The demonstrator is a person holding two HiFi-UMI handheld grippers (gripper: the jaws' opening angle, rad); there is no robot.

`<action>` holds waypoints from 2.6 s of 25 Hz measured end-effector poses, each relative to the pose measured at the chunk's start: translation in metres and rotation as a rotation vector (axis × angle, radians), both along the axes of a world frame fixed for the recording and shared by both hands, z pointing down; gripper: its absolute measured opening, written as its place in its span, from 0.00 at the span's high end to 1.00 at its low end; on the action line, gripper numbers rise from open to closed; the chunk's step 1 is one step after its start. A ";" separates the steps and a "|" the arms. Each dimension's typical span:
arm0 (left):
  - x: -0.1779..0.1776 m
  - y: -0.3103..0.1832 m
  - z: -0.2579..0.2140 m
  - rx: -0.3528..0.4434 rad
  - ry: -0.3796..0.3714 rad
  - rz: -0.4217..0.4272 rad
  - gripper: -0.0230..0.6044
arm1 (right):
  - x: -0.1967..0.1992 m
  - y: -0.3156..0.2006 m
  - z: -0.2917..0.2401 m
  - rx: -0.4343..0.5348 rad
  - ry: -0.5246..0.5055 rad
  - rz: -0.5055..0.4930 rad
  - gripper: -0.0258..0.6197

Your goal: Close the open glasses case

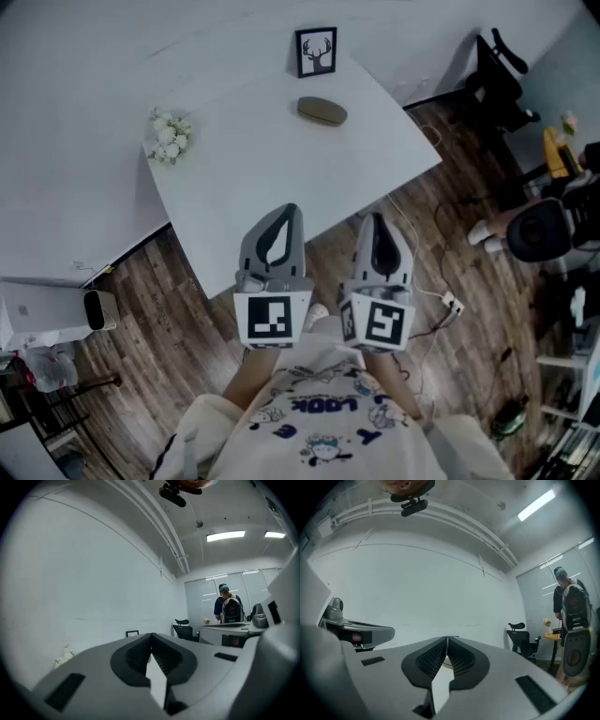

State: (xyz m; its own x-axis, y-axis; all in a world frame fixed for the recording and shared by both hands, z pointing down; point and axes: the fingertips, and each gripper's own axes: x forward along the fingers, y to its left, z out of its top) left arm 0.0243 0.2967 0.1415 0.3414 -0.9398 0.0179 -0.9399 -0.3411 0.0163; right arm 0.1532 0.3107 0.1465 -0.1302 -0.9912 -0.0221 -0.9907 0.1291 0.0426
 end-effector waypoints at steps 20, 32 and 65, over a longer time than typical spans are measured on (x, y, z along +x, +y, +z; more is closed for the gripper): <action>0.016 -0.022 0.013 -0.039 -0.061 -0.042 0.96 | 0.023 -0.034 0.006 -0.024 -0.061 -0.067 0.94; 0.036 -0.046 0.042 -0.114 -0.099 -0.075 0.96 | 0.042 -0.068 0.036 -0.107 -0.046 -0.171 0.94; -0.009 -0.382 0.184 -0.404 -0.202 0.088 0.96 | -0.010 -0.399 0.172 -0.509 0.178 -0.420 0.70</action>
State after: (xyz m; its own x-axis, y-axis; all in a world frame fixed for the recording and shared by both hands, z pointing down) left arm 0.0156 -0.0850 0.3251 0.3713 -0.8114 0.4515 -0.9056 -0.4237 -0.0166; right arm 0.1436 -0.0887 0.3190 -0.4646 -0.7368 0.4912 -0.8356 0.5484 0.0321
